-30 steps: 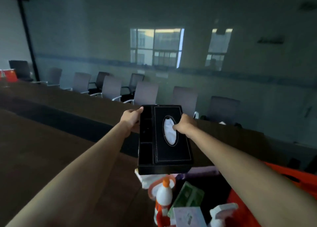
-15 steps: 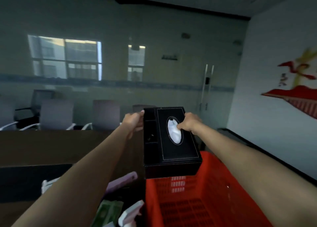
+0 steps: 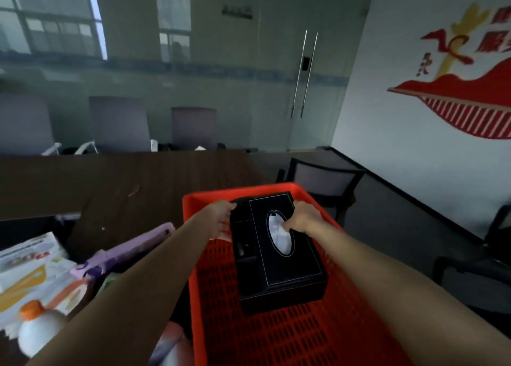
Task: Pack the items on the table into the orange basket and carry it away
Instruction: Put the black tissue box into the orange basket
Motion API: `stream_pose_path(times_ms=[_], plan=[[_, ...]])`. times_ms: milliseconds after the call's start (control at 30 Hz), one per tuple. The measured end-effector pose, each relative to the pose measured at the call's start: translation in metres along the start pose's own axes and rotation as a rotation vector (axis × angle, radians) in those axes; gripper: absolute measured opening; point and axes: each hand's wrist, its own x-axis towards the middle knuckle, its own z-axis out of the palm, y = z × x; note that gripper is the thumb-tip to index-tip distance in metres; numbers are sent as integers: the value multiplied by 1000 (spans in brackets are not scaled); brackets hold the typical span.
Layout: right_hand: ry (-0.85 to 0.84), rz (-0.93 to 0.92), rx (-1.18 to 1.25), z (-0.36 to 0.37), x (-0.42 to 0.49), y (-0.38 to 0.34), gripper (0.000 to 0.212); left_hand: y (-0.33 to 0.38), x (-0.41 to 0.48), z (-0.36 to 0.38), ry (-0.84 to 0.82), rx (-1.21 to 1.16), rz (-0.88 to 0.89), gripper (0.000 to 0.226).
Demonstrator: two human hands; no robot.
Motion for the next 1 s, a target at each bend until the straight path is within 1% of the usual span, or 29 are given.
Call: stream_pose_path(times_ms=[100, 233, 433, 567, 633, 733, 767, 867, 933, 1000], plan=[[-73, -12, -30, 35, 17, 13, 47, -18, 22, 2, 15, 2, -99, 46], [-127, -28, -57, 65, 47, 29, 57, -38, 57, 11, 25, -9, -216, 48], [-192, -15, -68, 102, 91, 52, 73, -56, 104, 32, 97, -28, -282, 47], [-232, -13, -81, 126, 108, 70, 75, -73, 145, 44, 105, -21, -320, 58], [-245, 2, -78, 138, 112, 81, 77, -84, 155, 50, 99, -30, -359, 53], [-281, 41, -52, 149, 114, 91, 81, -88, 156, 57, 91, -32, -379, 32], [-296, 60, -41, 153, 116, 92, 80, -88, 157, 58, 88, -35, -373, 34], [-323, 95, -3, 155, 118, 89, 74, -88, 160, 54, 120, -10, -338, 50], [-312, 107, 27, 148, 118, 83, 59, -83, 155, 52, 124, 2, -319, 55], [-251, 92, 42, 136, 119, 74, 43, -73, 152, 53, 105, 18, -289, 56]])
